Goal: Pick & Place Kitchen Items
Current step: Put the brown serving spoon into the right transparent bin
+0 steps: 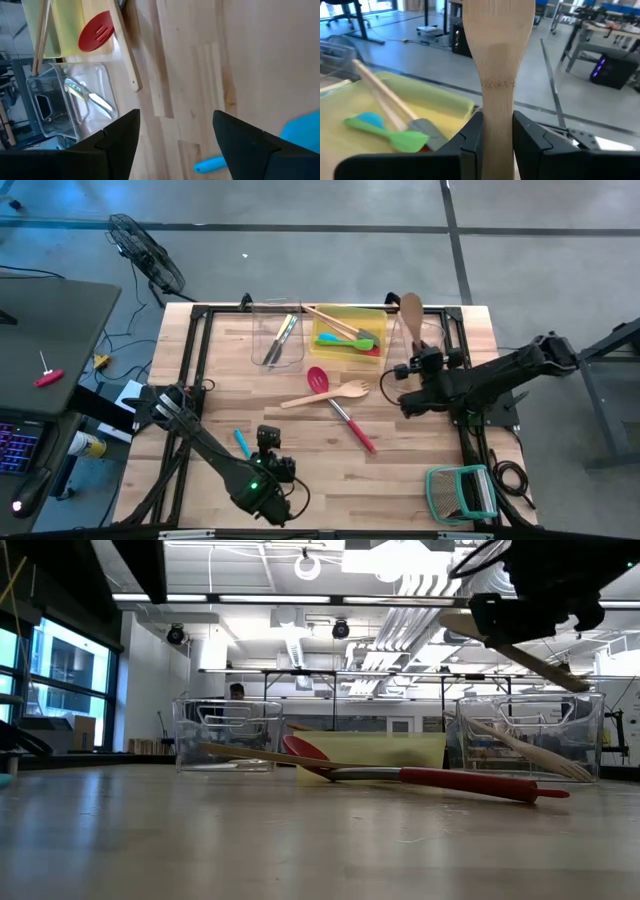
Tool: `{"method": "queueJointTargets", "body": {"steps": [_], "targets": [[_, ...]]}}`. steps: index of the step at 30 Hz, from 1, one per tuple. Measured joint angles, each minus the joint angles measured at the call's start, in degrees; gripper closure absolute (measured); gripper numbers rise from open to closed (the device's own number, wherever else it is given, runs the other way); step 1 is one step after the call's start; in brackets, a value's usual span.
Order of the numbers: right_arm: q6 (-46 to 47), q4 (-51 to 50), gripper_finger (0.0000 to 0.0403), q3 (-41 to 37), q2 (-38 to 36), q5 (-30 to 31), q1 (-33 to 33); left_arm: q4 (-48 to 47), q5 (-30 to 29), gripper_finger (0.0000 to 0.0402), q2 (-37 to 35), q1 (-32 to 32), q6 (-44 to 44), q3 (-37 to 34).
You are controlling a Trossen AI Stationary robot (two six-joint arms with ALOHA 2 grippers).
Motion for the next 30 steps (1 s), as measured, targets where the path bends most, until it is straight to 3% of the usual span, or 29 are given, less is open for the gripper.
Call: {"method": "queueJointTargets", "body": {"steps": [9,19,26,30], "targets": [[-15.17,13.67,0.0341,-5.18,-2.24,-1.71,-5.79,0.01,-0.01,0.0158,0.0,2.04,1.38,0.0],[-28.89,38.75,0.0341,-15.2,-2.24,-11.4,-10.84,0.02,0.34,0.0158,0.0,2.41,0.73,-0.02],[-29.6,41.96,0.0341,-17.59,-2.22,-16.28,-12.13,0.0,0.53,0.0158,0.01,2.41,0.75,-0.02],[-29.61,42.02,0.0341,-17.66,-2.22,-22.86,-15.45,0.0,0.55,0.0158,0.0,2.41,0.73,-0.02]]}}
